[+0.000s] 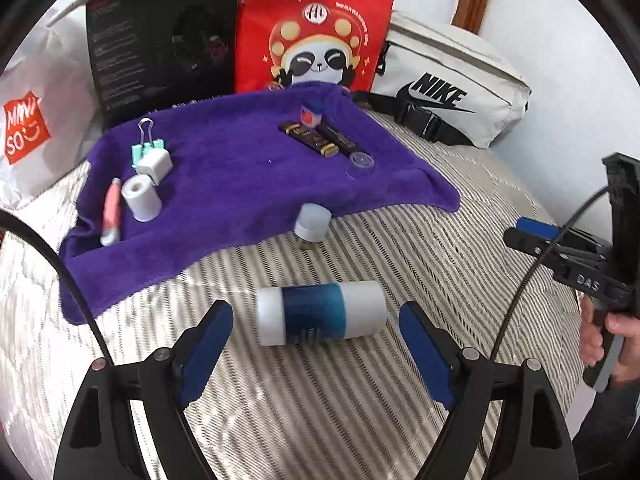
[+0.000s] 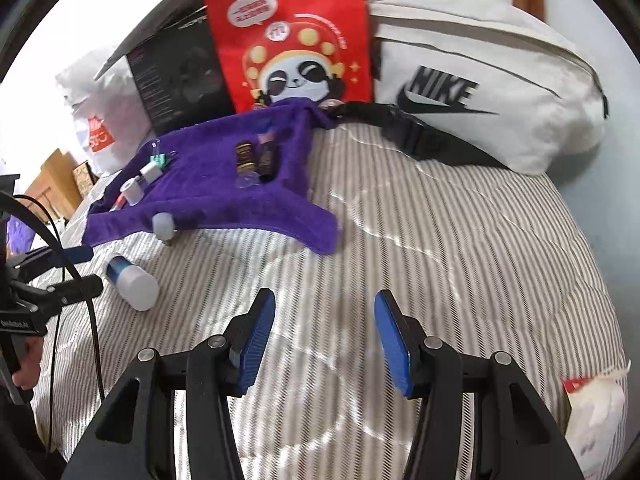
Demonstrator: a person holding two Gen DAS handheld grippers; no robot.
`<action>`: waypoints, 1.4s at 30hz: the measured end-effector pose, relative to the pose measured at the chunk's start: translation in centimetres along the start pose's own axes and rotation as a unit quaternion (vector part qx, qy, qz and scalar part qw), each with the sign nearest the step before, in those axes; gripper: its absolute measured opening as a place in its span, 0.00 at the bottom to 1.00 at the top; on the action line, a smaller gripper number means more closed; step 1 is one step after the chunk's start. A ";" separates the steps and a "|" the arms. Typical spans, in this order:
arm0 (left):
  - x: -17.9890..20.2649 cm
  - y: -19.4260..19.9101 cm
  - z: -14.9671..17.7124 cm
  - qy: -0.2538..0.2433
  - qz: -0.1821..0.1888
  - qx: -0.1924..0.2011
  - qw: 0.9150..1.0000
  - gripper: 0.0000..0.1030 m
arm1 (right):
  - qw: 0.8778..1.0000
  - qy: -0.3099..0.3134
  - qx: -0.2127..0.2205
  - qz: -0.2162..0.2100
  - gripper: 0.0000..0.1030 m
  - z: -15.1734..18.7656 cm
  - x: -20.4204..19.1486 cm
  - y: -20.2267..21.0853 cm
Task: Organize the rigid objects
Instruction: 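Grasp the blue-and-white canister with the left gripper while the right grasps the small white cap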
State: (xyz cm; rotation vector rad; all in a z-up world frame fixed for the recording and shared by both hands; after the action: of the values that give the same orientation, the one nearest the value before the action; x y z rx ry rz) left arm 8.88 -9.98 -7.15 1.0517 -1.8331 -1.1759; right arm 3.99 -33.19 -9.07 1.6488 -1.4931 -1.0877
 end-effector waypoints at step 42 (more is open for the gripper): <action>-13.0 -0.8 4.1 0.130 -0.105 0.008 0.986 0.75 | 0.995 0.089 -0.019 -0.033 0.50 -3.2 -11.6 -5.9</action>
State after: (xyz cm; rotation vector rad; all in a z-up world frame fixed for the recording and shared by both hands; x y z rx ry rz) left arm 11.00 2.97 -11.02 1.3662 -1.5615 -1.0855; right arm 9.45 -21.15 -11.13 1.7305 -1.3063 -0.9700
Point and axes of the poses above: each gripper's, at about its wrist camera, not at the fingertips, and y roughly against the way its jaws point, x to its right, z to its underside, the point moved 4 cm from there along -y, roughly the way its jaws point, and after that the axes turned 12 degrees about -x, right-handed, at the moved point
